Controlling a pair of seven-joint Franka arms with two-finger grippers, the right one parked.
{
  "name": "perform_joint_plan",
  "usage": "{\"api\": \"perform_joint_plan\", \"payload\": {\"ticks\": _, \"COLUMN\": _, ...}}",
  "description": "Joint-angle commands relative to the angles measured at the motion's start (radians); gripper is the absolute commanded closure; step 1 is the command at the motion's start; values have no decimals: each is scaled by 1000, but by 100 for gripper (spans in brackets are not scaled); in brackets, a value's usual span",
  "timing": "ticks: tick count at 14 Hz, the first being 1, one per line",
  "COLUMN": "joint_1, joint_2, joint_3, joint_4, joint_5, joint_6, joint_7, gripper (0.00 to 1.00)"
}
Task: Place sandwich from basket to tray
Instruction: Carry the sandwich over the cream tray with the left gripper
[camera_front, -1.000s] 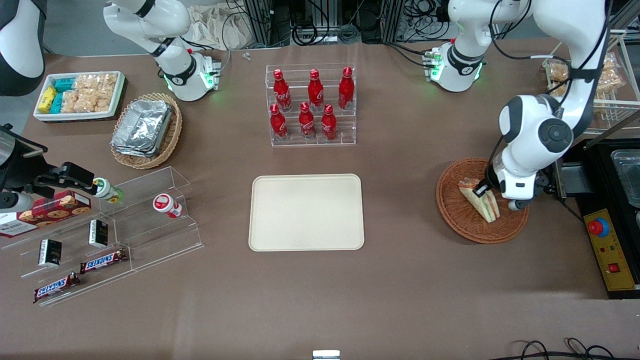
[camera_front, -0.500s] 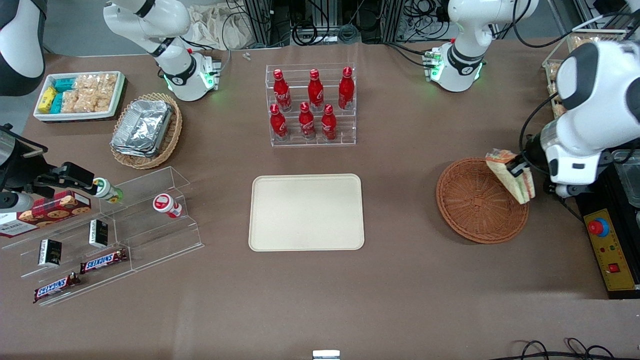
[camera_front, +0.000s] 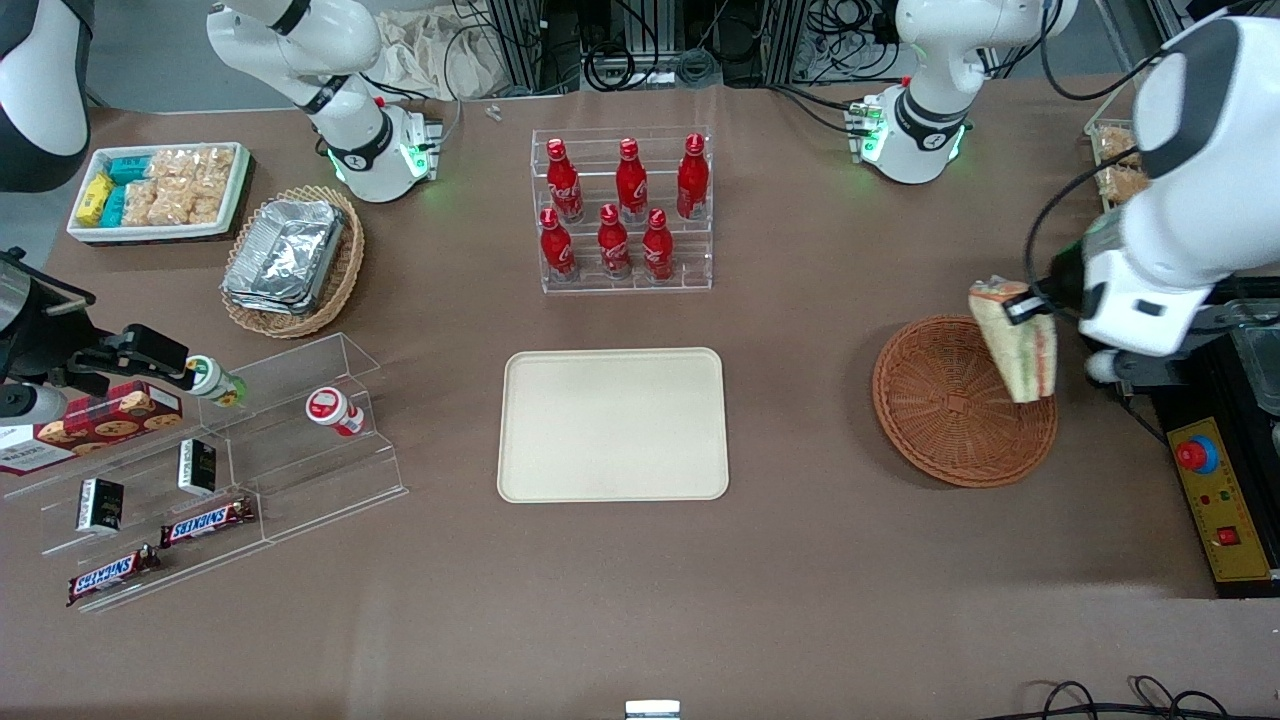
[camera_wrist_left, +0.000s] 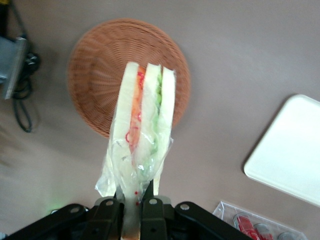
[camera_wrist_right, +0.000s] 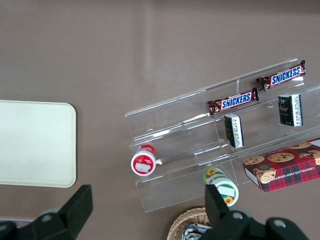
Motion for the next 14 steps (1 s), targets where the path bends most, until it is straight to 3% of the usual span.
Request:
{"api": "perform_joint_plan", "payload": {"ticks": 1, "joint_1": -45, "joint_2": 50, "joint_3": -69, "joint_4": 81, "joint_5": -8, "joint_6": -23, "joint_7": -6, "gripper": 100}}
{"api": "perform_joint_plan", "payload": {"ticks": 6, "joint_1": -194, "joint_2": 122, "joint_3": -135, "joint_4": 95, "joint_5": 9, "joint_6": 105, "joint_7": -46, "gripper": 99}}
{"api": "perform_joint_plan", "payload": {"ticks": 7, "joint_1": -222, "joint_2": 152, "joint_3": -135, "joint_4": 89, "joint_5": 9, "joint_6": 162, "joint_7": -60, "gripper": 90}}
{"api": "perform_joint_plan", "payload": {"ticks": 8, "joint_1": -252, "joint_2": 172, "joint_3": -135, "joint_4": 78, "joint_5": 9, "joint_6": 214, "joint_7": -68, "gripper": 89}}
{"api": "perform_joint_plan", "payload": {"ticks": 10, "joint_1": -314, "joint_2": 240, "joint_3": -135, "joint_4": 81, "joint_5": 12, "joint_6": 277, "joint_7": -170, "gripper": 100}}
{"api": "perform_joint_plan", "payload": {"ticks": 14, "joint_1": -380, "joint_2": 362, "joint_3": -134, "joint_4": 84, "joint_5": 14, "joint_6": 423, "joint_7": -259, "gripper": 100}}
